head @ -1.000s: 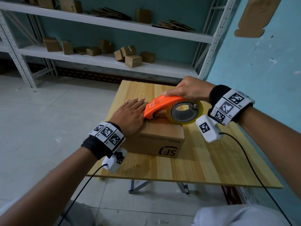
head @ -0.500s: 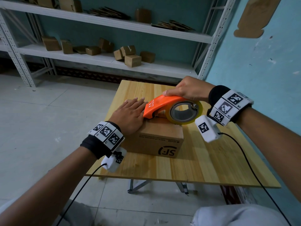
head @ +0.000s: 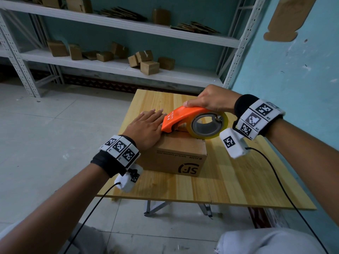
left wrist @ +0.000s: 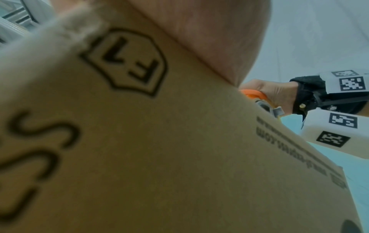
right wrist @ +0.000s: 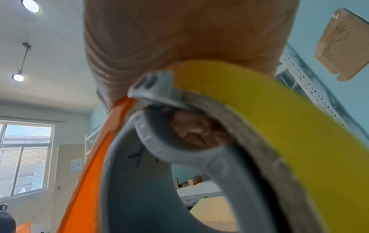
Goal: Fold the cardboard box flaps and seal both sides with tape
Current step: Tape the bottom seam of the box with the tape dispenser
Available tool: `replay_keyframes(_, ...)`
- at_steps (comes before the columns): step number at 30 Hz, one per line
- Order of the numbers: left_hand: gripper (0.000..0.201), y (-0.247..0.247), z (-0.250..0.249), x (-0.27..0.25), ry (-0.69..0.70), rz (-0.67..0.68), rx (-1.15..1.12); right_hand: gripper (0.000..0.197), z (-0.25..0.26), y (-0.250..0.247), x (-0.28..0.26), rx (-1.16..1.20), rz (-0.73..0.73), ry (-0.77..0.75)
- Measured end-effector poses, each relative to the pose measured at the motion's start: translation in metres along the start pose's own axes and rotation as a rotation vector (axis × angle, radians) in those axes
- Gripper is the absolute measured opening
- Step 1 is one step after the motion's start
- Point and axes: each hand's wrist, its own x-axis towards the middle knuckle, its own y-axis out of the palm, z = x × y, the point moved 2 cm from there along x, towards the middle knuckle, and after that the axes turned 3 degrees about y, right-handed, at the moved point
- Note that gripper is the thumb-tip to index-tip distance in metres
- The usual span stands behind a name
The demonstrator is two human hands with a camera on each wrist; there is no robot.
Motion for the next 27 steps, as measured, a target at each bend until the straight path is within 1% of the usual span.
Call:
replay_keyframes(2,0.054,0.0015,0.0003,0.0008,0.006,0.001,0.010,0.056,0.0013,-0.0005,-0.0009,-0.012,0.004,-0.008)
replay_keyframes(5,0.053,0.0020,0.0009,0.0012,-0.002,-0.031,-0.027,0.049,0.0051,-0.0006,-0.0028,-0.068,0.021,-0.043)
replay_keyframes(9,0.053,0.0025,0.0012,0.0013,-0.004,-0.026,-0.025,0.054,0.0042,-0.0013,-0.0017,-0.053,0.018,-0.035)
replay_keyframes(14,0.053,0.0030,0.0022,0.0028,-0.015,-0.025,-0.056,0.051,0.0032,-0.0026,-0.0017,-0.061,0.027,-0.040)
replay_keyframes(18,0.053,0.0014,0.0007,0.0025,-0.015,-0.004,-0.041,0.054,0.0003,-0.0016,0.0012,-0.043,0.016,-0.004)
replay_keyframes(23,0.053,-0.0012,-0.0019,0.0010,-0.008,0.007,-0.009,0.049,-0.0011,-0.0011,0.0020,-0.028,-0.007,0.044)
replay_keyframes(27,0.052,-0.0034,-0.0044,-0.0002,-0.021,0.018,0.009,0.050,-0.0010,-0.0001,0.0025,-0.041,-0.019,0.065)
